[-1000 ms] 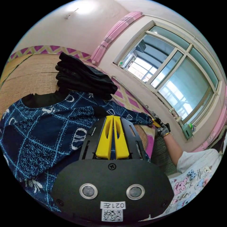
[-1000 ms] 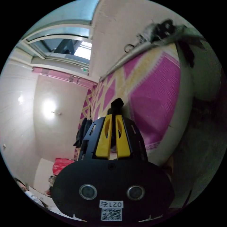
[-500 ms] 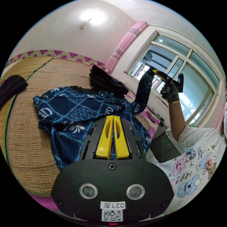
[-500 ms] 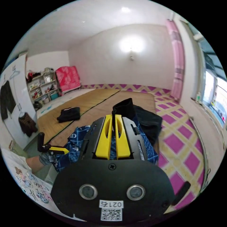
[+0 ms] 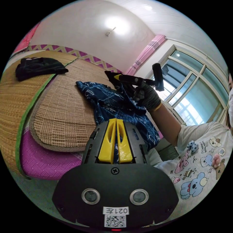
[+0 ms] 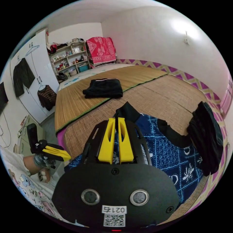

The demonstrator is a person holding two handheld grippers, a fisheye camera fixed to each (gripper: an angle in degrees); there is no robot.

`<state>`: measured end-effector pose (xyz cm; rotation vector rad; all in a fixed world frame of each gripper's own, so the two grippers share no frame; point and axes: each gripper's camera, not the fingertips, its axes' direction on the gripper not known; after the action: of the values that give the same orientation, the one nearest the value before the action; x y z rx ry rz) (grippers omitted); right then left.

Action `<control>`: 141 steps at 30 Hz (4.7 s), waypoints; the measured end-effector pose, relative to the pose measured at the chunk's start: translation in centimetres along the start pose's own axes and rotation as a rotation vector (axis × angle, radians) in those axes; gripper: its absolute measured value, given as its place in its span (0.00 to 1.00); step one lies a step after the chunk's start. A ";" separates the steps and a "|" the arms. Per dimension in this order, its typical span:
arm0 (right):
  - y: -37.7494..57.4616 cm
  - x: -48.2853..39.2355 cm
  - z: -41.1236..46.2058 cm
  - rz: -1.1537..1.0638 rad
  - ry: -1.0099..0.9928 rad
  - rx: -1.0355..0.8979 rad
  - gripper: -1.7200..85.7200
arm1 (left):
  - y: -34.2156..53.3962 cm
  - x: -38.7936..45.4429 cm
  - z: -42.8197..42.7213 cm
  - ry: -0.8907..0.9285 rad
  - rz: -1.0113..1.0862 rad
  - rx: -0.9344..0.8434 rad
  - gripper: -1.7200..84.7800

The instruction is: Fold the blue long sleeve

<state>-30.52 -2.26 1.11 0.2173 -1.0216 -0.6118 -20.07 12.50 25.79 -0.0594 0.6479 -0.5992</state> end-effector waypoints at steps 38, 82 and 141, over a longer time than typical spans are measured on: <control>44.2 7.9 -22.6 0.449 -0.089 0.051 0.08 | 2.1 3.9 -18.5 -0.099 -0.031 -0.086 0.11; 32.2 37.7 -29.4 0.307 -0.726 0.272 0.03 | -36.1 4.2 -20.3 0.285 0.025 -0.203 0.01; 31.3 40.1 -19.4 0.529 -0.314 -0.118 0.13 | -10.0 10.7 -0.8 0.087 -0.071 -0.226 0.12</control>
<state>12.69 -1.84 34.28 -0.2582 -1.2784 -0.2224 -18.76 -1.51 21.62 -0.2700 0.7985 -0.5975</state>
